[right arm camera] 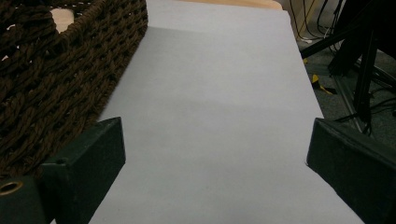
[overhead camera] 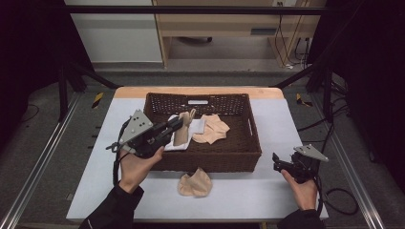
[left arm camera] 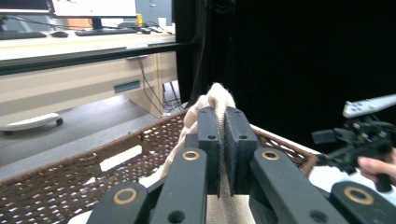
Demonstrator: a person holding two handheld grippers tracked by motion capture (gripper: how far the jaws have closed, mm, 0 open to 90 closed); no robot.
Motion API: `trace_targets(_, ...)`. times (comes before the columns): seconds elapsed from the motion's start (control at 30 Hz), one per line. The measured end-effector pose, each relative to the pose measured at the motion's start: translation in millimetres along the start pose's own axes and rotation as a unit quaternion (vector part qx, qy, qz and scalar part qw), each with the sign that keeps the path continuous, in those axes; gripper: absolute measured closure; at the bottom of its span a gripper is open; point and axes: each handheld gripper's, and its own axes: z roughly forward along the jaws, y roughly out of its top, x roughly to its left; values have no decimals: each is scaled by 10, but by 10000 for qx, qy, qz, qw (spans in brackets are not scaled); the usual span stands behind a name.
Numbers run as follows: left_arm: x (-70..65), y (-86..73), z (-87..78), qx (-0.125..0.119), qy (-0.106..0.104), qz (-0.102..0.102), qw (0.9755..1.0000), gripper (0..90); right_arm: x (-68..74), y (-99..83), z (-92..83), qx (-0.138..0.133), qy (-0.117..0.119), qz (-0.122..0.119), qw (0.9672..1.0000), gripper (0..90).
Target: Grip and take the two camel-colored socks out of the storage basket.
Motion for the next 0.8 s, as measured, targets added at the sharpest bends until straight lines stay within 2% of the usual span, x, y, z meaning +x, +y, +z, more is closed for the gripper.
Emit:
trace_targets(0.07, -70, -53, -54, 46, -99, 41, 9999, 857, -1, 0, -7, -13, 7, 13, 10000, 47)
trace_targets(0.47, -286, -226, -250, 158, -422, 138, 9989, 856, 11, -7, -13, 13, 11, -2, 10000, 48)
trace_targets(0.53, -323, -275, -261, 222, -500, 117, 9984, 856, 12, -8, -15, 9, 12, 0, 10000, 48)
trace_targets(0.57, -354, -333, -259, 335, -550, 142, 9978, 856, 10, -10, -17, 14, 9, 7, 10000, 48)
trace_targets(0.8, -421, -553, -211, 662, -653, 97, 9956, 856, 7, -15, -31, -11, 11, 8, 10000, 48)
